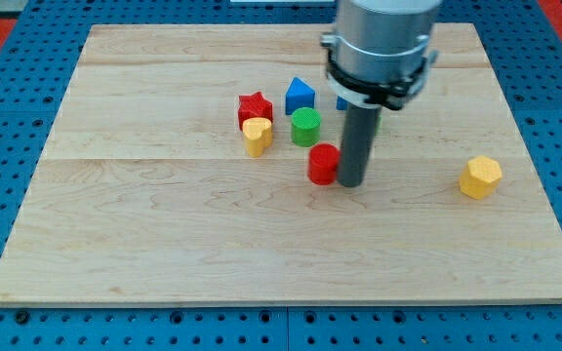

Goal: Push the yellow hexagon towards the bottom right of the green star

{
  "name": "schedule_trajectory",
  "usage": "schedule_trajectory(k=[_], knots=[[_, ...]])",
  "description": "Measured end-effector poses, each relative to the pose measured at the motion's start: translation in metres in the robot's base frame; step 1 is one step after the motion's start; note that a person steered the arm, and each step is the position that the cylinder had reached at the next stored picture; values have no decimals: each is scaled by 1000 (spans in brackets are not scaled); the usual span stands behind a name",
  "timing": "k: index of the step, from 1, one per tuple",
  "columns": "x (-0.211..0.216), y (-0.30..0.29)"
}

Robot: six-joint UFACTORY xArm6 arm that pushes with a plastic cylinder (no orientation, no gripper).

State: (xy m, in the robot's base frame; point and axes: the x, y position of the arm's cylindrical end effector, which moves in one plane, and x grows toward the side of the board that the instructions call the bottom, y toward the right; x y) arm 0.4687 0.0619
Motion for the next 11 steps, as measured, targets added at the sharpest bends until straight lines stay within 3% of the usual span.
schedule_trajectory(k=[2,3,4,5,8,11], knots=[[-11,-43],[33,-19],[77,37],[91,127],[54,181],[-11,159]])
